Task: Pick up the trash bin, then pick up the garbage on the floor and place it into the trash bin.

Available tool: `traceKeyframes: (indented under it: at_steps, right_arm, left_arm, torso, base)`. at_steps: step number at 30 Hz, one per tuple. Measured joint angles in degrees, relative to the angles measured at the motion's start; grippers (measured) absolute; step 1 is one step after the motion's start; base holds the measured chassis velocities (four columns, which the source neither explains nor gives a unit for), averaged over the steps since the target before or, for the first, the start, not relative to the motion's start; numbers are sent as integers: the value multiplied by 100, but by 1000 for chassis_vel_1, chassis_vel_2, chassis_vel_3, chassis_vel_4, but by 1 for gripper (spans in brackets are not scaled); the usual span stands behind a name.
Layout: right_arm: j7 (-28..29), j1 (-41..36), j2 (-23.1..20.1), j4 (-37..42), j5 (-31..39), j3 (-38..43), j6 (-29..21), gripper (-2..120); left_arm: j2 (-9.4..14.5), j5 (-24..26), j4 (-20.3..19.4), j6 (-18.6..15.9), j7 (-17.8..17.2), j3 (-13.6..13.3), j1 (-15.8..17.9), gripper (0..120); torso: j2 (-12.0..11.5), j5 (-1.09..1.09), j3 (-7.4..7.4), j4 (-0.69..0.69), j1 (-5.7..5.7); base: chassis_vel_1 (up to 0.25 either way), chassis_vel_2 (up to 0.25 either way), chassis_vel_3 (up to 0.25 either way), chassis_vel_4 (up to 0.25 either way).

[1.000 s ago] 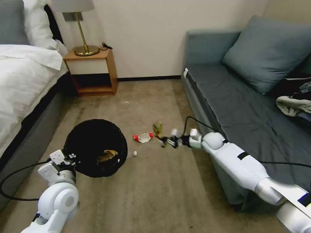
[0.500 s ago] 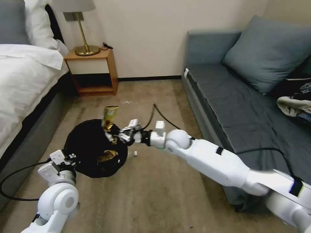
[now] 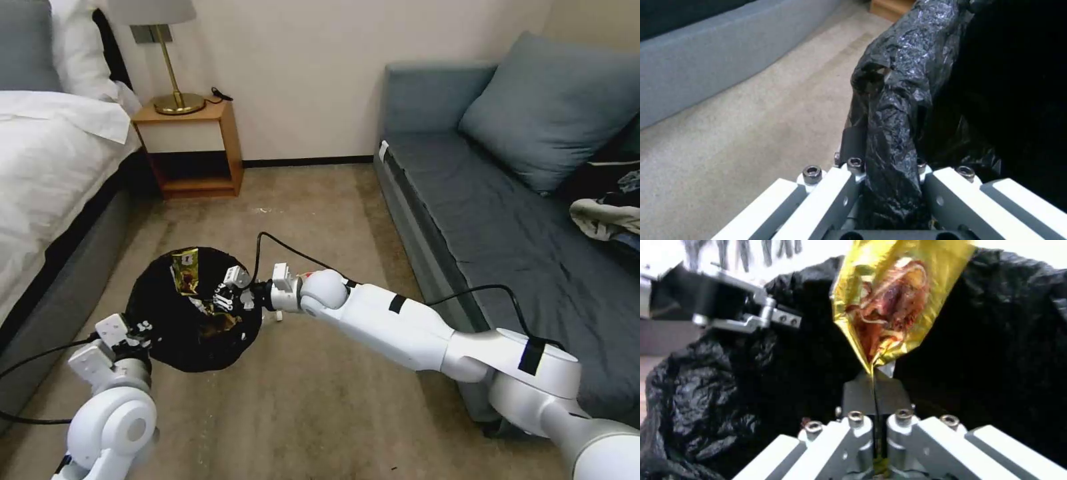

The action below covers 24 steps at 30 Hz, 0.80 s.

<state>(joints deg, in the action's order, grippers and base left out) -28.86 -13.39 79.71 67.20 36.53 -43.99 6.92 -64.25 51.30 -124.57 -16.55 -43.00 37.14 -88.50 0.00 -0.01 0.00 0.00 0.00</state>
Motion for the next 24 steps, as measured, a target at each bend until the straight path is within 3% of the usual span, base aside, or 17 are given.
traceKeyframes:
  at_steps: [8,11,14,20,24]
  right_arm:
    - [310,-48,-114,389,-142,-103,-32,32]
    - [311,-52,-119,416,-138,-105,-39,40]
    - [296,-53,-165,432,-154,-108,-41,56]
    - [247,-53,-235,437,-179,-100,-34,73]
    - [217,-55,-297,463,-200,-17,-31,93]
  left_arm:
    - [12,-2,-26,3,7,9,-19,3]
    - [10,-2,-28,3,8,10,-23,3]
    - [8,-7,-28,3,8,11,-21,3]
    - [14,-8,-27,3,8,18,-15,3]
    - [25,-6,3,3,9,21,16,3]
  torso:
    - [0,1,0,-1,0]
    - [0,1,0,-1,0]
    - [0,1,0,-1,0]
    - [0,1,0,-1,0]
    - [0,1,0,-1,0]
  base:
    - [0,0,0,0]
    - [0,0,0,0]
    - [0,0,0,0]
    - [0,0,0,0]
    - [0,0,0,0]
